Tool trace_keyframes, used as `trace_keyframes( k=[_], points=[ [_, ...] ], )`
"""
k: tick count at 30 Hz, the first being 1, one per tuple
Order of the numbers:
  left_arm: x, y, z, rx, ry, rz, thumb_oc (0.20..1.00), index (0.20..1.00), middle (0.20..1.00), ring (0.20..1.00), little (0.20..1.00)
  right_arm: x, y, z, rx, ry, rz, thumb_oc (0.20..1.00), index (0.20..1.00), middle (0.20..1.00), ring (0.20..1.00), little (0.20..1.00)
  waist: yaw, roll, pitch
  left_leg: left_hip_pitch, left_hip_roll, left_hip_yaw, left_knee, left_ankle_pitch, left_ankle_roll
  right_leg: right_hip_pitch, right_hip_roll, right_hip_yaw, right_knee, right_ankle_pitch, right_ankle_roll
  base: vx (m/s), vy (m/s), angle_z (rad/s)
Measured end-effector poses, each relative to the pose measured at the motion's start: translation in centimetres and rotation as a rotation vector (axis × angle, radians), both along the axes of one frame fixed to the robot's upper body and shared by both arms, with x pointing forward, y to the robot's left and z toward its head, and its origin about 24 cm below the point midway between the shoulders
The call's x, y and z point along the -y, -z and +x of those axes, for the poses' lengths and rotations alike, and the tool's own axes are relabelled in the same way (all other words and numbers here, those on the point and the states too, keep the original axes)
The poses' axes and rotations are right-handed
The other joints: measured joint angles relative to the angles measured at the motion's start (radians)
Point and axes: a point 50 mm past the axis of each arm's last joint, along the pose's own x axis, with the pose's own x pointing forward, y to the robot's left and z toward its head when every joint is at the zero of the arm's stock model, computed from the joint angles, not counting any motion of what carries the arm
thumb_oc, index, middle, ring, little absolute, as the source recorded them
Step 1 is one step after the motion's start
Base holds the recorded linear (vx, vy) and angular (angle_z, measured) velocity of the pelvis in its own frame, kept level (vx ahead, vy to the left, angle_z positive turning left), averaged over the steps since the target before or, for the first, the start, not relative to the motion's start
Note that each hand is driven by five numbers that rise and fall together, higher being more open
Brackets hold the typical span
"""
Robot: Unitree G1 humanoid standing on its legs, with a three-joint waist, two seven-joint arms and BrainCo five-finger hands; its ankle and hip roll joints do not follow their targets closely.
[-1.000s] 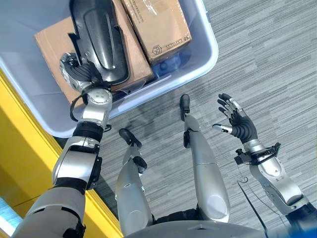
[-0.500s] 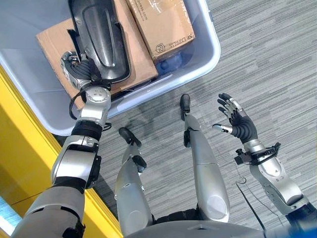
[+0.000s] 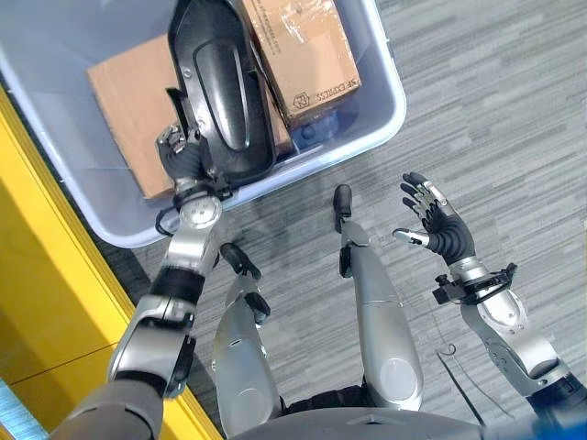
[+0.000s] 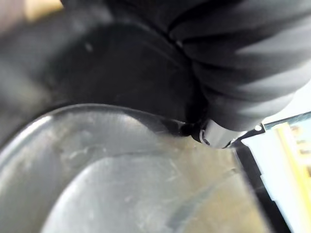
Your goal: Move parts from the plastic box to the shelf.
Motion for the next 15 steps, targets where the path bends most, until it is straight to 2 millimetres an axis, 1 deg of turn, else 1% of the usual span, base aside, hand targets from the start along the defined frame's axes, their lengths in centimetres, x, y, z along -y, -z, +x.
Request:
trace_keyframes(
  k=[2, 3, 4, 6, 7, 9, 12, 13, 15],
  points=[
    [0.0, -0.6, -0.5, 0.038, 0.013, 0.000, 0.200, 0.200, 0.200, 0.200, 0.200, 0.0, -0.1, 0.0, 0.002, 0.000, -0.001, 1.000, 1.000, 1.000, 1.000, 1.000, 0.017, 0.002, -0.002, 0.030, -0.014, -0.001, -0.024, 0.007, 0.007, 0.022, -0.010, -0.002, -0.001, -0.008, 0.007, 0.06, 0.046, 0.10],
    [-0.2, -0.9, -1.3, 0.064, 0.028, 0.001, 0.200, 0.200, 0.200, 0.200, 0.200, 0.1, 0.0, 0.3, -0.008, 0.001, -0.012, 1.000, 1.000, 1.000, 1.000, 1.000, 0.026, 0.003, -0.001, 0.078, -0.027, 0.000, -0.059, 0.018, 0.010, 0.061, -0.016, -0.004, -0.012, -0.007, 0.008, 0.06, 0.024, 0.07],
    [-0.2, -0.7, -1.7, 0.072, 0.038, 0.006, 0.200, 0.200, 0.200, 0.200, 0.200, 0.2, 0.1, 0.4, -0.015, 0.004, -0.016, 1.000, 1.000, 1.000, 1.000, 1.000, 0.028, 0.009, -0.005, 0.113, -0.031, 0.000, -0.080, 0.030, 0.005, 0.095, -0.011, -0.008, -0.022, -0.006, 0.009, -0.02, -0.006, 0.13],
    [-0.2, -0.8, -2.0, 0.087, 0.053, 0.020, 0.200, 0.200, 0.200, 0.200, 0.200, 0.3, 0.0, 0.3, -0.013, 0.006, -0.017, 1.000, 1.000, 1.000, 1.000, 1.000, 0.042, 0.025, -0.023, 0.140, -0.036, -0.008, -0.091, 0.028, 0.012, 0.129, -0.021, -0.019, -0.028, -0.012, 0.015, -0.02, 0.004, 0.16],
    [0.0, -1.2, -2.3, 0.109, 0.072, 0.033, 0.200, 0.200, 0.200, 0.200, 0.200, 0.6, 0.0, 0.2, -0.010, 0.015, -0.020, 1.000, 1.000, 1.000, 1.000, 1.000, 0.048, 0.038, -0.032, 0.152, -0.043, -0.015, -0.094, 0.031, 0.010, 0.145, -0.028, -0.024, -0.029, -0.013, 0.018, 0.06, 0.036, 0.15],
    [-0.1, -1.5, -2.6, 0.125, 0.090, 0.044, 0.200, 0.200, 0.200, 0.200, 0.200, 0.9, -0.1, 0.3, -0.011, 0.021, -0.025, 1.000, 1.000, 1.000, 1.000, 1.000, 0.057, 0.051, -0.036, 0.168, -0.050, -0.019, -0.099, 0.029, 0.013, 0.166, -0.034, -0.026, -0.035, -0.009, 0.017, 0.05, 0.019, 0.13],
    [-0.6, -0.9, -3.5, 0.110, 0.113, 0.058, 0.200, 0.200, 0.200, 0.200, 0.200, 0.9, 0.2, 0.1, -0.029, 0.010, -0.040, 1.000, 1.000, 1.000, 1.000, 1.000, 0.056, 0.076, -0.057, 0.222, -0.055, -0.030, -0.113, 0.025, 0.019, 0.232, -0.040, -0.042, -0.049, -0.011, 0.023, 0.04, 0.014, 0.11],
    [-0.6, -0.8, -3.6, 0.107, 0.121, 0.064, 0.200, 0.200, 0.200, 0.200, 0.200, 1.1, 0.2, 0.1, -0.030, 0.012, -0.043, 1.000, 1.000, 1.000, 1.000, 1.000, 0.056, 0.081, -0.062, 0.232, -0.056, -0.030, -0.115, 0.025, 0.019, 0.244, -0.041, -0.043, -0.051, -0.013, 0.026, 0.02, 0.011, 0.10],
    [-0.6, -0.1, -4.1, 0.081, 0.141, 0.110, 0.200, 0.200, 0.200, 0.200, 0.200, 1.6, 0.2, 0.1, -0.034, 0.022, -0.053, 1.000, 1.000, 1.000, 1.000, 1.000, 0.053, 0.100, -0.083, 0.262, -0.058, -0.035, -0.123, 0.023, 0.022, 0.280, -0.045, -0.051, -0.060, -0.015, 0.029, 0.04, 0.004, 0.09]
  ],
)
